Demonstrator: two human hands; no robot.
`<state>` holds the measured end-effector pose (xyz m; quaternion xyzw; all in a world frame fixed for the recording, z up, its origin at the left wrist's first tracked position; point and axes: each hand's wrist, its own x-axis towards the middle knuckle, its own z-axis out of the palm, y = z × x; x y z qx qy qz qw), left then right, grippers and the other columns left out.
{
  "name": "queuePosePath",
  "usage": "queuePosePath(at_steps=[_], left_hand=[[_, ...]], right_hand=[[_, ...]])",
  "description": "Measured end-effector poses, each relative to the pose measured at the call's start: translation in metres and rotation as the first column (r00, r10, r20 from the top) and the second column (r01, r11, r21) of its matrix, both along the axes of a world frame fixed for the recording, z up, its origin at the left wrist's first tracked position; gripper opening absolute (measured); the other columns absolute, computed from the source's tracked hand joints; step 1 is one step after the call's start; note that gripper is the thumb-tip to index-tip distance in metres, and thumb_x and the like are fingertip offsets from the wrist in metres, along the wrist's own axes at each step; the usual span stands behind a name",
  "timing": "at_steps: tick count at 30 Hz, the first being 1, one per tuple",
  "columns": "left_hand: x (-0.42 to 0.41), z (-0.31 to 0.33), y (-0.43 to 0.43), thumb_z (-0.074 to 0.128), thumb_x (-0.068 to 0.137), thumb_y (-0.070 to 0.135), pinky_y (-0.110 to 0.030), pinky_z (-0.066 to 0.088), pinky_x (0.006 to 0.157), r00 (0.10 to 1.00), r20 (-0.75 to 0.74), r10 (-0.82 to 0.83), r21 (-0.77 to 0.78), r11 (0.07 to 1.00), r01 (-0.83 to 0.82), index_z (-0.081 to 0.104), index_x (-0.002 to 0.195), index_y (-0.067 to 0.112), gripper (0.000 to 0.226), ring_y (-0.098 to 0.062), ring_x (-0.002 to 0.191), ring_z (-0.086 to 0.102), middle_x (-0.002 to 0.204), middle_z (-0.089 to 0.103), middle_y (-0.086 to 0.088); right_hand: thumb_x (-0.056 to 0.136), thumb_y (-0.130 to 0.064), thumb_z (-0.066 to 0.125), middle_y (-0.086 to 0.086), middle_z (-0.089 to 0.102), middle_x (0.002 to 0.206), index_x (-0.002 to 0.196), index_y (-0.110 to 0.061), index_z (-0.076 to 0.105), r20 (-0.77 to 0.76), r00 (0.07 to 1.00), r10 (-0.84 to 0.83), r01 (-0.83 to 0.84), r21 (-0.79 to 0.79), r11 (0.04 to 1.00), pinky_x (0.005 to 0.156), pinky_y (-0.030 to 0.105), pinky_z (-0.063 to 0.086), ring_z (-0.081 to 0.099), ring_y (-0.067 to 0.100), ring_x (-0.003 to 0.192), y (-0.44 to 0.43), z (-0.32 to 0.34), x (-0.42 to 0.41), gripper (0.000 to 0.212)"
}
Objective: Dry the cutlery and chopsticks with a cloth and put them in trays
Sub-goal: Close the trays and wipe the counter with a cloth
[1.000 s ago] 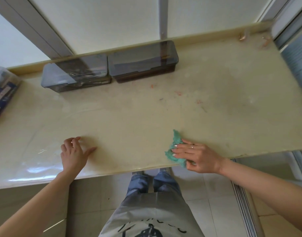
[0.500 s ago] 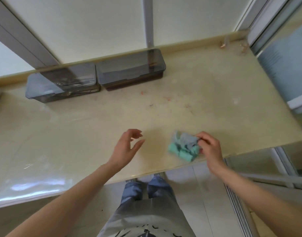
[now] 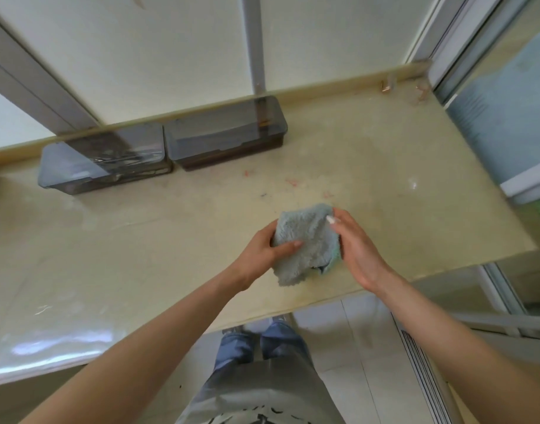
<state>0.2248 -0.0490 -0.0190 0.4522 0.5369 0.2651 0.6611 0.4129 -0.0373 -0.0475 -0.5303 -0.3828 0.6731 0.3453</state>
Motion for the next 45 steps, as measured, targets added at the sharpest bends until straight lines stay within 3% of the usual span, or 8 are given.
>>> queuePosePath(at_steps=[6, 9, 11, 15, 18, 22, 36, 45], left_hand=[[-0.007, 0.009, 0.003, 0.065, 0.086, 0.012, -0.034, 0.058, 0.062, 0.972, 0.074, 0.222, 0.096, 0.969, -0.228, 0.048, 0.102, 0.004, 0.026, -0.025, 0.084, 0.066, 0.094, 0.063, -0.011], [-0.025, -0.010, 0.010, 0.069, 0.083, 0.013, -0.033, 0.052, 0.047, 0.932, -0.139, 0.336, 0.208, 0.930, -0.304, 0.046, 0.102, 0.006, 0.031, -0.032, 0.076, 0.065, 0.091, 0.064, -0.015], [-0.039, -0.032, 0.015, 0.072, 0.080, 0.019, -0.041, 0.054, 0.073, 0.830, -0.531, 0.170, 0.161, 0.982, -0.097, 0.041, 0.122, 0.010, 0.053, -0.036, 0.098, 0.061, 0.112, 0.059, -0.016], [-0.044, -0.054, 0.001, 0.067, 0.082, 0.029, -0.040, 0.032, 0.104, 0.397, -0.905, 0.151, 0.250, 0.946, 0.208, 0.024, 0.142, 0.010, 0.077, -0.031, 0.131, 0.029, 0.146, 0.023, -0.013], [-0.039, -0.057, -0.011, 0.057, 0.088, 0.024, -0.038, 0.033, 0.103, 0.414, -0.882, 0.227, 0.346, 0.907, 0.240, 0.036, 0.137, 0.011, 0.055, -0.030, 0.131, 0.028, 0.148, 0.021, -0.012], [-0.063, -0.067, -0.030, 0.052, 0.090, 0.021, -0.036, 0.030, 0.104, 0.398, -0.899, 0.183, 0.254, 0.958, 0.133, 0.036, 0.136, 0.009, 0.049, -0.032, 0.132, 0.026, 0.147, 0.018, -0.014], [-0.210, -0.077, -0.114, 0.058, 0.087, 0.006, -0.040, 0.036, 0.105, 0.404, -0.831, 0.383, 0.324, 0.923, -0.208, 0.049, 0.123, 0.002, 0.037, -0.030, 0.129, 0.032, 0.140, 0.033, -0.015], [-0.310, -0.071, -0.163, 0.062, 0.085, 0.011, -0.038, 0.031, 0.103, 0.240, -0.889, 0.389, 0.306, 0.897, -0.318, 0.049, 0.126, 0.003, 0.044, -0.033, 0.125, 0.037, 0.140, 0.037, -0.014]], right_hand=[[0.073, -0.012, 0.076, 0.001, 0.054, 0.135, 0.139, -0.033, 0.043, -0.171, 0.950, 0.260, -0.272, -0.048, 0.961, 0.100, 0.036, 0.045, 0.054, 0.020, 0.122, -0.005, 0.001, 0.002, 0.077], [0.076, -0.005, 0.073, -0.005, 0.048, 0.140, 0.133, -0.034, 0.049, 0.185, 0.933, 0.310, -0.327, 0.069, 0.943, 0.103, 0.027, 0.037, 0.044, 0.012, 0.127, 0.010, -0.004, 0.011, 0.068], [0.079, 0.002, 0.067, 0.002, 0.051, 0.135, 0.132, -0.030, 0.049, 0.621, 0.740, 0.260, -0.405, 0.103, 0.909, 0.096, 0.026, 0.041, 0.048, 0.016, 0.119, 0.013, -0.016, 0.010, 0.064], [0.087, -0.018, 0.062, 0.002, 0.034, 0.150, 0.143, -0.024, 0.038, 0.885, 0.466, 0.009, -0.714, 0.370, 0.594, 0.115, 0.043, 0.026, 0.031, 0.022, 0.137, -0.001, -0.036, -0.013, 0.061], [0.094, -0.049, 0.045, 0.003, 0.003, 0.161, 0.152, -0.031, 0.013, 0.956, 0.291, 0.041, -0.926, 0.271, 0.263, 0.119, 0.050, 0.001, 0.005, 0.025, 0.147, 0.001, -0.057, -0.041, 0.068], [0.096, -0.059, 0.032, 0.001, 0.001, 0.161, 0.153, -0.026, 0.009, 0.991, 0.128, 0.047, -0.985, 0.121, 0.122, 0.117, 0.051, 0.002, -0.001, 0.023, 0.148, 0.004, -0.093, -0.059, 0.069], [0.096, -0.033, 0.011, 0.007, 0.027, 0.154, 0.147, -0.008, 0.028, 0.981, 0.178, -0.078, -0.795, 0.190, 0.576, 0.116, 0.046, -0.003, 0.021, 0.027, 0.144, 0.058, -0.098, -0.181, 0.059], [0.085, -0.037, -0.017, 0.002, 0.009, 0.160, 0.152, -0.015, 0.009, 0.973, 0.219, 0.074, -0.958, 0.200, 0.206, 0.117, 0.044, -0.008, 0.002, 0.020, 0.147, 0.033, -0.093, -0.420, 0.075]])
